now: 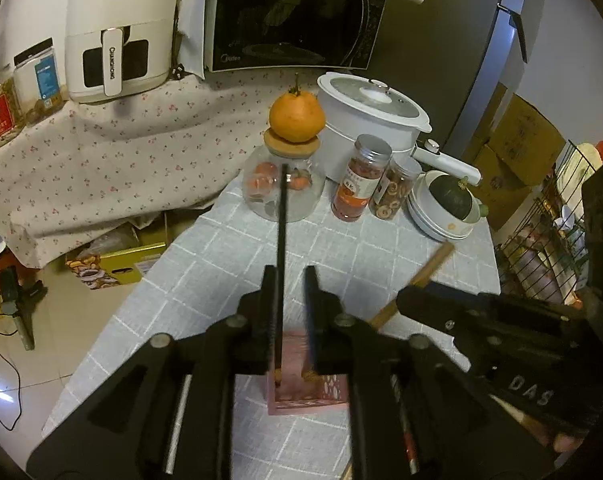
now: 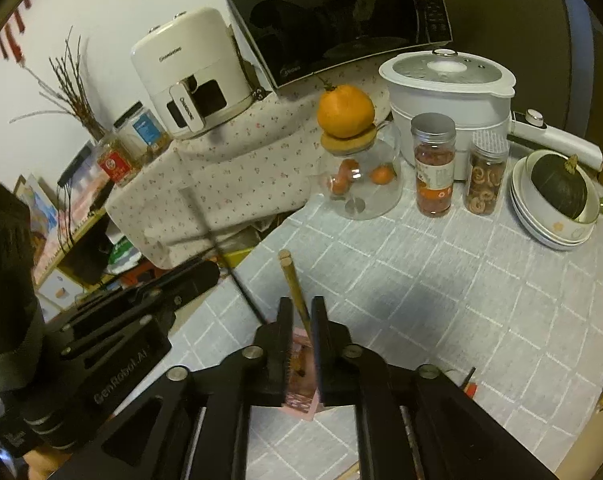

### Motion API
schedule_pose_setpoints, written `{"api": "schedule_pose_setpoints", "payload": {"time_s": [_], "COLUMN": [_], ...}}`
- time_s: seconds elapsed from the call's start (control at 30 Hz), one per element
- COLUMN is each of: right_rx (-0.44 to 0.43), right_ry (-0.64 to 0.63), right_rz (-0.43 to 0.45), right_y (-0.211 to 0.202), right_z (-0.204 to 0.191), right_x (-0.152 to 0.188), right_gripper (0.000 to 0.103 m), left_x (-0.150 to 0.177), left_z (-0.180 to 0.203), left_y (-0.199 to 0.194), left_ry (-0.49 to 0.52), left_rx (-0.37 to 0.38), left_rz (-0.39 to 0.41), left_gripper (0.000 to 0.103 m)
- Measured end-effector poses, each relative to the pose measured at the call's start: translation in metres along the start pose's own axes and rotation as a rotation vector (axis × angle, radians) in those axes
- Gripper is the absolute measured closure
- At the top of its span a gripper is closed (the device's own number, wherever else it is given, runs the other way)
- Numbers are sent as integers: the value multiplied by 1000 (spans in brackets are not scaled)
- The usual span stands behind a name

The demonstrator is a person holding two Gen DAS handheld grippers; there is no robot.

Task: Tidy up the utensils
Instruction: 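Lower the wooden chopstick into the pink basket and open the right gripper while the left opens, then move the left gripper to the pile and grasp a wooden chopstick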

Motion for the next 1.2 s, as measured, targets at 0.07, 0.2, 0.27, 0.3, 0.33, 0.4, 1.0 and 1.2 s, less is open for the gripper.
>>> {"api": "schedule_pose_setpoints", "payload": {"time_s": [0.07, 0.2, 0.27, 0.3, 0.33, 0.4, 1.0, 1.2], "right_rx": [-3, 0, 2, 6, 11, 29, 150, 202], "right_ry": [2, 2, 12, 17, 21, 25, 78, 100], "right_rz": [11, 29, 36, 37, 38, 32, -95, -172], "right_y": [-7, -23, -35, -39, -45, -56, -85, -69], "right_z": [1, 3, 7, 10, 14, 22, 85, 111], "right_x": [-2, -4, -3, -2, 0, 5, 94, 122], "right_gripper": [79, 75, 67, 63, 62, 59, 26, 25], "left_x": [0, 2, 4, 6, 9, 17, 116, 148], "left_z": [1, -1, -3, -4, -5, -7, 10, 16], "left_y": [-4, -12, -18, -21, -25, -32, -38, -21], "left_ry": [-4, -32, -47, -55, -62, -60, -45, -71], "left_rx": [0, 2, -1, -4, -7, -26, -20, 12], "left_rz": [10, 10, 8, 6, 5, -9, -242, -326], "left_gripper": [75, 67, 60, 54, 51, 37, 20, 20]}}
Point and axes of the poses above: each gripper's, at about its wrist camera, not at the fingertips, and y roughly the way its jaws point, z to its right, x to its underside, the point moved 10 cm from there along y, roughly the way its jaws point, and after that the axes turned 4 degrees about -y, right-handed, at the moved point
